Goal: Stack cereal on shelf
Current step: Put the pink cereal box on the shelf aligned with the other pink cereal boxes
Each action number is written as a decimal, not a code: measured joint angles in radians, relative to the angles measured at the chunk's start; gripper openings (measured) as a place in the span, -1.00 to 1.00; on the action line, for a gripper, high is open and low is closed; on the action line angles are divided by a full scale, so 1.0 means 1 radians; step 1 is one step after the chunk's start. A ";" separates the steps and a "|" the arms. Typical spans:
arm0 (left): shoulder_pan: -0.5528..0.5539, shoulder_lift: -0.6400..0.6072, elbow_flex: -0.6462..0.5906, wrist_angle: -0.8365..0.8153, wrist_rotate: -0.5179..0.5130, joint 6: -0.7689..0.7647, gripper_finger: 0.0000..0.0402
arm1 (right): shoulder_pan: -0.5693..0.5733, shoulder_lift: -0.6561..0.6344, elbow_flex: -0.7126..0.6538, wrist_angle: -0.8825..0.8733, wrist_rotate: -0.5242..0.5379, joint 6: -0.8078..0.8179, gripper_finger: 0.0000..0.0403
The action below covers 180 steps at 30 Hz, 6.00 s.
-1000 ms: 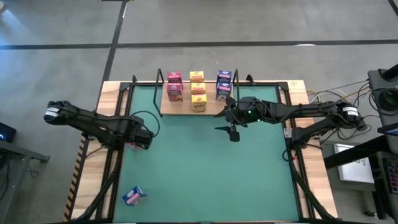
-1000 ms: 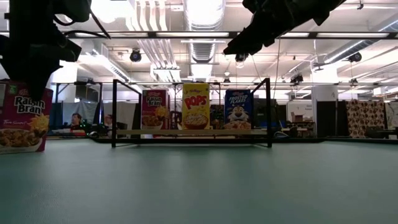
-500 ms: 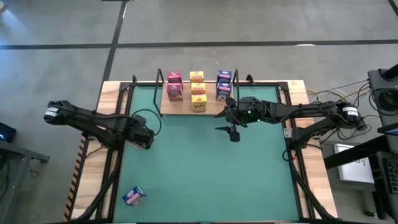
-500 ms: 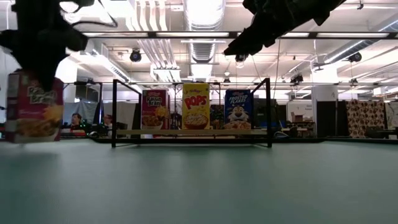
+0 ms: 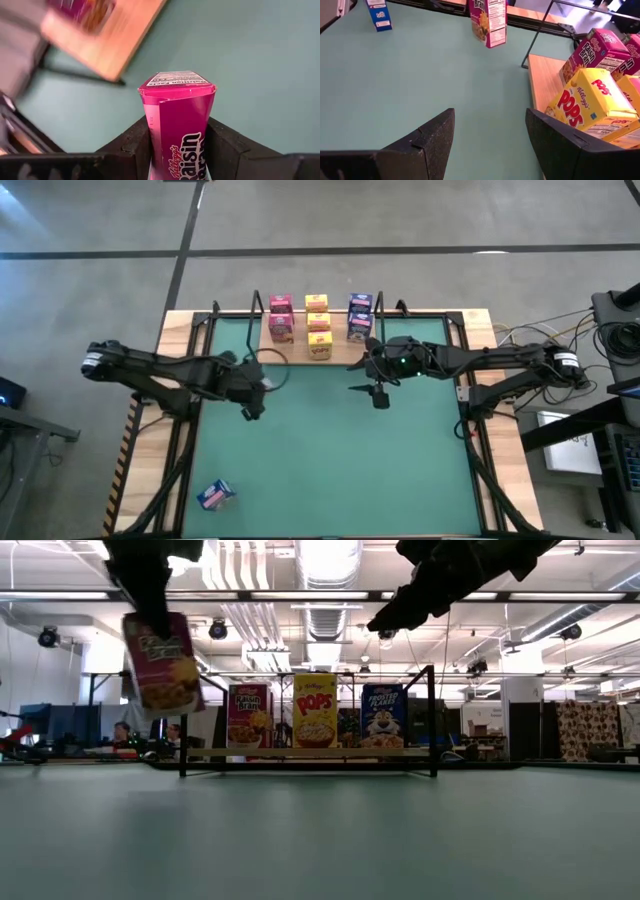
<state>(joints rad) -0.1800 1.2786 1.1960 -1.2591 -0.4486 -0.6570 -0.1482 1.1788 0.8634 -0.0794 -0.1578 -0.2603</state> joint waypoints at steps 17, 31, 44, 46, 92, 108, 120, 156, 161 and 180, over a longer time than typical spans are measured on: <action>0.231 0.316 0.328 0.010 0.047 0.837 -0.36 | 0.007 -0.033 -0.023 -0.076 -0.008 0.043 0.16; 0.500 0.326 0.328 0.126 0.311 1.098 -0.36 | 0.046 -0.033 -0.029 -0.094 -0.008 0.081 0.16; 0.623 0.326 0.323 0.154 0.358 1.166 -0.36 | 0.053 -0.033 -0.030 -0.097 -0.007 0.104 0.16; 0.632 0.326 0.315 0.161 0.362 1.171 -0.36 | 0.053 -0.033 -0.030 -0.097 -0.007 0.104 0.16; 0.653 0.380 0.248 0.225 0.325 1.183 -0.24 | 0.053 -0.033 -0.031 -0.095 -0.006 0.114 0.16; 0.653 0.381 0.261 0.205 0.326 1.164 0.02 | 0.052 -0.033 -0.031 -0.096 0.001 0.122 0.16; 0.653 0.379 0.261 0.161 0.370 1.145 0.02 | 0.053 -0.033 -0.031 -0.096 0.001 0.122 0.16; 0.662 0.378 0.263 0.155 0.386 1.116 -0.27 | 0.053 -0.033 -0.032 -0.096 0.001 0.122 0.16; 0.663 0.378 0.263 0.140 0.387 1.115 -0.27 | 0.052 -0.033 -0.032 -0.096 0.001 0.123 0.16; 0.670 0.380 0.263 0.127 0.414 1.108 -0.18 | 0.052 -0.033 -0.032 -0.096 0.001 0.130 0.16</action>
<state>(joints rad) 0.4896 1.6588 1.4590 -1.1322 -0.0349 0.4514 -0.0958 1.1461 0.8318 -0.1753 -0.1567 -0.1299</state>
